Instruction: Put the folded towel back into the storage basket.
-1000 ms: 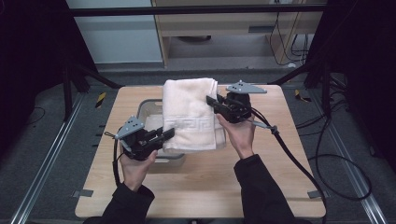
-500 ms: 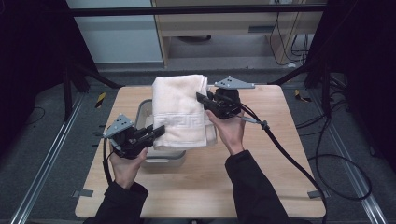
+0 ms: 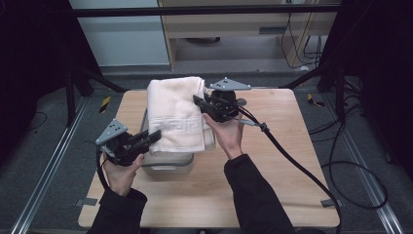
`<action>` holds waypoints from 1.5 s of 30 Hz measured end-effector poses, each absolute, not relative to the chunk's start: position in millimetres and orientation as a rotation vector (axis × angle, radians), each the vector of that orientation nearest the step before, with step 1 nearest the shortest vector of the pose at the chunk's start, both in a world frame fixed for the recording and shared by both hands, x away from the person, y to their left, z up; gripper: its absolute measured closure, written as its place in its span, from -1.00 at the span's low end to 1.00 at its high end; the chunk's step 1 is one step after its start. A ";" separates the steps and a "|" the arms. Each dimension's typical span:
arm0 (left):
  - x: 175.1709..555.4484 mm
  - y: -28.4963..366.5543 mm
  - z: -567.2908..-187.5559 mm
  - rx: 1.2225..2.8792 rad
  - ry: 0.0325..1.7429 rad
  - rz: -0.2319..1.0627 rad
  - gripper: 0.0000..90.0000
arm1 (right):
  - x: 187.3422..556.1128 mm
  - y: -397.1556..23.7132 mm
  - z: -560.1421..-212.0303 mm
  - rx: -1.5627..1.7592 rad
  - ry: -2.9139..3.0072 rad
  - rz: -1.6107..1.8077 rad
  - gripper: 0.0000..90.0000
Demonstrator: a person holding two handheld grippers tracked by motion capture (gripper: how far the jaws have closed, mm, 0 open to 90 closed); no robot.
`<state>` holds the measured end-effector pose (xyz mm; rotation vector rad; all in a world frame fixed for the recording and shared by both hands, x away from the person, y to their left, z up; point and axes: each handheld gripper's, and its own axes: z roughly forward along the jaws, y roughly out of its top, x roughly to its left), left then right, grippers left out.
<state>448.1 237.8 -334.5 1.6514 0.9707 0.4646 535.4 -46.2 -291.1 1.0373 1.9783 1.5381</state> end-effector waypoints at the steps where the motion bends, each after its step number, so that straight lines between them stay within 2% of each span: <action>1: 448.2 239.7 -334.8 1.651 0.976 0.464 0.61 | 535.7 -44.1 -291.6 1.035 1.979 1.541 0.63; 19: 452.8 262.1 -342.8 1.659 1.043 0.494 0.61 | 546.2 -13.9 -303.7 1.027 1.997 1.538 0.63; 45: 476.0 279.1 -371.2 1.733 1.151 0.477 0.61 | 572.3 12.3 -345.4 1.104 2.071 1.474 0.62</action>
